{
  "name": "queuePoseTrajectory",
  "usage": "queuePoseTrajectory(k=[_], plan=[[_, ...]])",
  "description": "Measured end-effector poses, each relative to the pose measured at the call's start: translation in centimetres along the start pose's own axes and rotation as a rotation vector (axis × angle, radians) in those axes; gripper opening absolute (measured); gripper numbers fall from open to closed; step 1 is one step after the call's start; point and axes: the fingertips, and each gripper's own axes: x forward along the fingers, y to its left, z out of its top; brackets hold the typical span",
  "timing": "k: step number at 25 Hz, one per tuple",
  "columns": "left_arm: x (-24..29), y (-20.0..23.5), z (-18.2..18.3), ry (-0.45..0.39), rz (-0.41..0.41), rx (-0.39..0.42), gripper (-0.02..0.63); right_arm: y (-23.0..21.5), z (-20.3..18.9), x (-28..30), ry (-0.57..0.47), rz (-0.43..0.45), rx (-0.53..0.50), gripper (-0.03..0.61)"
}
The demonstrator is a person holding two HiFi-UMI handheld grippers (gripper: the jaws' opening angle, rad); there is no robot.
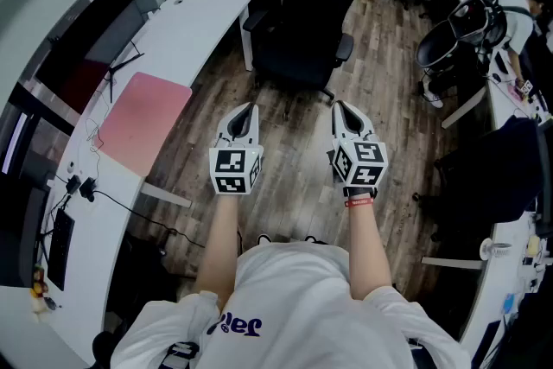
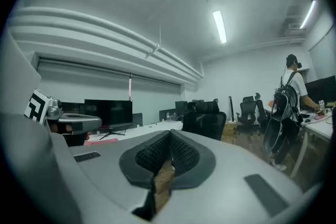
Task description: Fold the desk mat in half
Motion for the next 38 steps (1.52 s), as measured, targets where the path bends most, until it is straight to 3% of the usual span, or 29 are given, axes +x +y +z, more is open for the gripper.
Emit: queuePoseTrajectory(k=[6,11,21,30,38], plan=[[-1.1,2.7,-0.3,-0.001,0.0,0.048,0.02,3.1,0.1,1.2,-0.002,0.004,0.007,0.015],[-2.3,5.4,-0.1,-0.01,-0.016,0.017,0.019,6.5,0.4,2.6,-0.005,0.026,0.021,0.015],[-7.1,13.0,-2.8,0.022,0.077,-0.03,0.018,16.8,-1.4,6.9,0.049,0.187,0.002,0.015],[-13.6,21.2,-5.4,0.048,0.277,-0.078,0.018,28.0,-2.7,11.8,0.084,0.412,-0.003,0.015],[-18.1,31.6,-7.5,0.083,0.584,-0.117,0.018,41.2,-3.5,20.3,0.128,0.726,-0.005,0.015]])
